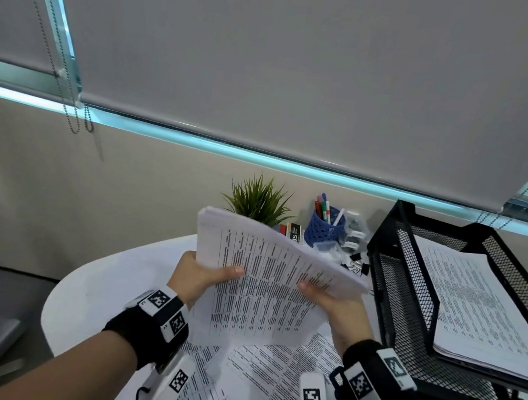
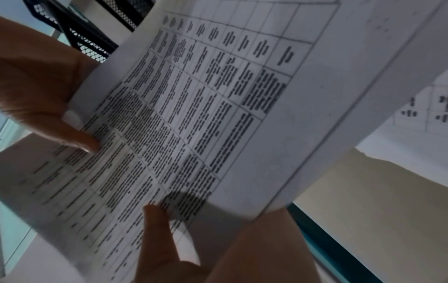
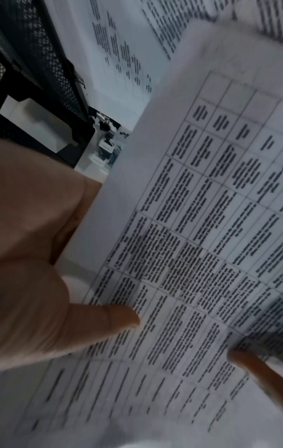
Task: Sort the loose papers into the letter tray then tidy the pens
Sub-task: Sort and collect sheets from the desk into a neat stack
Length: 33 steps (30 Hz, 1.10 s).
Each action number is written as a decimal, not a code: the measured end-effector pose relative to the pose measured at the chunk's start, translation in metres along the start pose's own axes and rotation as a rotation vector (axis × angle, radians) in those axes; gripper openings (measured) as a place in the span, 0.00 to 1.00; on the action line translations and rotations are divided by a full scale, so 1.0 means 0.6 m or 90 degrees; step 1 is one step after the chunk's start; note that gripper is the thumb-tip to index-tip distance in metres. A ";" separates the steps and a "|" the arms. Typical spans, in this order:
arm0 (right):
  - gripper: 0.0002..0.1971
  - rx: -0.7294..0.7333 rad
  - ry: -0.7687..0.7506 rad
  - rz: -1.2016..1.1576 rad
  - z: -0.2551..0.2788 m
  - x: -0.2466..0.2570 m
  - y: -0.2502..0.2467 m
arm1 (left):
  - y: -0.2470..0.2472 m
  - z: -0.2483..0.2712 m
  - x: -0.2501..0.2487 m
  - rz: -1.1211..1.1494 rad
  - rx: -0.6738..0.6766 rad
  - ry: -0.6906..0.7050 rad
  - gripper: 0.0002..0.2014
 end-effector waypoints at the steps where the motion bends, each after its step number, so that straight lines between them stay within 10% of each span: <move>1: 0.23 -0.010 -0.015 -0.004 -0.002 0.005 -0.003 | 0.001 0.000 -0.004 0.006 0.002 0.010 0.19; 11: 0.33 -0.090 0.088 0.024 0.009 -0.060 -0.025 | 0.005 0.021 0.068 -0.152 -0.017 -0.029 0.09; 19: 0.09 -0.050 0.060 0.042 -0.005 -0.038 -0.022 | 0.009 0.017 0.047 -0.195 0.001 0.015 0.02; 33: 0.20 0.027 0.207 0.474 0.036 -0.208 -0.145 | -0.118 0.027 0.150 -0.253 -0.093 -0.156 0.19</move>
Point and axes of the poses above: each hand's wrist, its own z-axis away from the middle knuckle, its own y-axis out of the palm, x = y × z, the point moved 7 cm from there along -z, towards the middle knuckle, and after that the axes turned 5 degrees about -y, right-handed, at the moved point
